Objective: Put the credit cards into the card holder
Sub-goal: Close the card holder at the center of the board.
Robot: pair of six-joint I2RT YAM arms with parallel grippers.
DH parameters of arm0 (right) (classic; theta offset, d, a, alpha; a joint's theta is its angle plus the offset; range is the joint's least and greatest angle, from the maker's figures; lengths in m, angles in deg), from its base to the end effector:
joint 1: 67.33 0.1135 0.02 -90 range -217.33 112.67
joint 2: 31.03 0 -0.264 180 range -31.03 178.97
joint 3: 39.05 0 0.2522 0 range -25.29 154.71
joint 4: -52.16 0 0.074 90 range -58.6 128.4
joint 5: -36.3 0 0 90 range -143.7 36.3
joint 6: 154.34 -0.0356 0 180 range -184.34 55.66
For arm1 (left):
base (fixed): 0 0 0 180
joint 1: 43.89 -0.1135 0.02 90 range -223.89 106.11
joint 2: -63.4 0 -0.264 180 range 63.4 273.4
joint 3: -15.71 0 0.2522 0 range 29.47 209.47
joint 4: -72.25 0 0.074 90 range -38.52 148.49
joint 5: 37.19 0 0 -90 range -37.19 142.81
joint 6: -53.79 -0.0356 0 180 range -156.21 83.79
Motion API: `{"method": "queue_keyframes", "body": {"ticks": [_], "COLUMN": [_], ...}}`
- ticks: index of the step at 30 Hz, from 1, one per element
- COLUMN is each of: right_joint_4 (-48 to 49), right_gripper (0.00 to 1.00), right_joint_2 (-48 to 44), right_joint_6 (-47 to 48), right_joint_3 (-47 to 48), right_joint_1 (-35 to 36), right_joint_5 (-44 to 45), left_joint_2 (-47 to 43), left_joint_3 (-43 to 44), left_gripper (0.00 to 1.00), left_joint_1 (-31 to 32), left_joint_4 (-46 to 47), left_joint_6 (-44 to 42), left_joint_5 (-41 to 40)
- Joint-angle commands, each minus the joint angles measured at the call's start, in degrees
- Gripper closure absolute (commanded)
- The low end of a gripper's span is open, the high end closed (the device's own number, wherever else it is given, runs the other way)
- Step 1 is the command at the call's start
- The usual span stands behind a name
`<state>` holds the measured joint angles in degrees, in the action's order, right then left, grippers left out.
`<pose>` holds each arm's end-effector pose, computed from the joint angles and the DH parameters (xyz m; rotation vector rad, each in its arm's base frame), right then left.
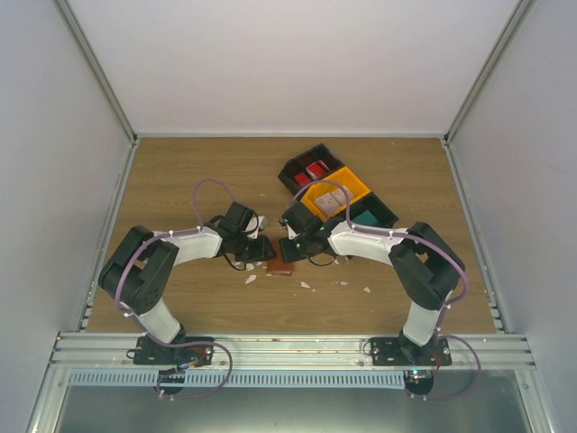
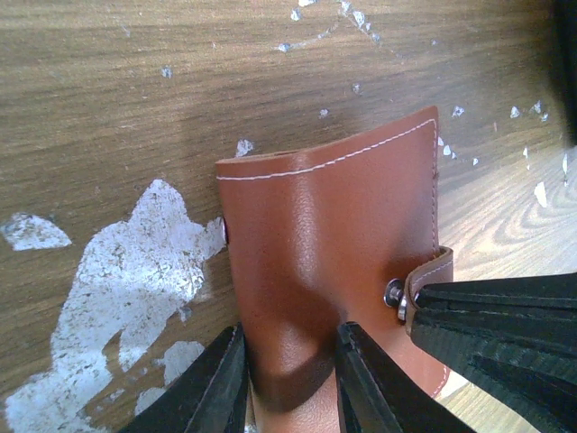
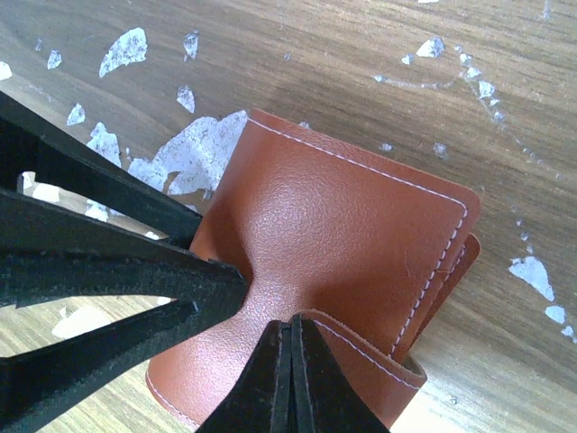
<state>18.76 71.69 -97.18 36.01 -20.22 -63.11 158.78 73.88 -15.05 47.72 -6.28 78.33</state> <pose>0.2369 0.2636 0.1584 -0.4051 2.7594 0.6381 0.2518 -0.1561 0.1303 0.1326 2.7934 -0.8958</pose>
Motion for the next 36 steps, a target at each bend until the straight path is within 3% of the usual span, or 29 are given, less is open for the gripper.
{"method": "queue_keyframes", "body": {"ticks": [1,19,24,31,36], "right_joint_4": [-1.47,-4.47,-3.79,-1.98,-5.31], "right_gripper": [1.0,1.0,0.99,0.75,0.62], "right_joint_2": [4.43,6.83,3.86,-5.3,-12.98], "right_joint_6": [-0.05,-1.29,-2.97,-3.76,-4.58], "right_joint_3": [-0.24,1.89,1.32,3.9,3.3], "right_joint_1": [0.08,0.16,0.1,-0.07,-0.33], "right_joint_5": [0.41,0.84,0.91,6.5,16.49], "left_joint_2": [4.09,4.08,3.27,-2.35,-9.48], "left_joint_3": [-2.21,-2.3,-2.13,-0.82,1.86], "left_gripper": [0.7,0.71,0.69,0.6,0.52], "left_joint_1": [0.17,0.16,0.16,0.06,0.0], "left_joint_4": [-4.56,-4.42,-4.45,-6.29,-10.61], "left_joint_6": [-1.35,-1.35,-1.06,-0.09,0.24], "left_joint_5": [-5.04,-4.49,-3.98,-5.97,-9.63]}}
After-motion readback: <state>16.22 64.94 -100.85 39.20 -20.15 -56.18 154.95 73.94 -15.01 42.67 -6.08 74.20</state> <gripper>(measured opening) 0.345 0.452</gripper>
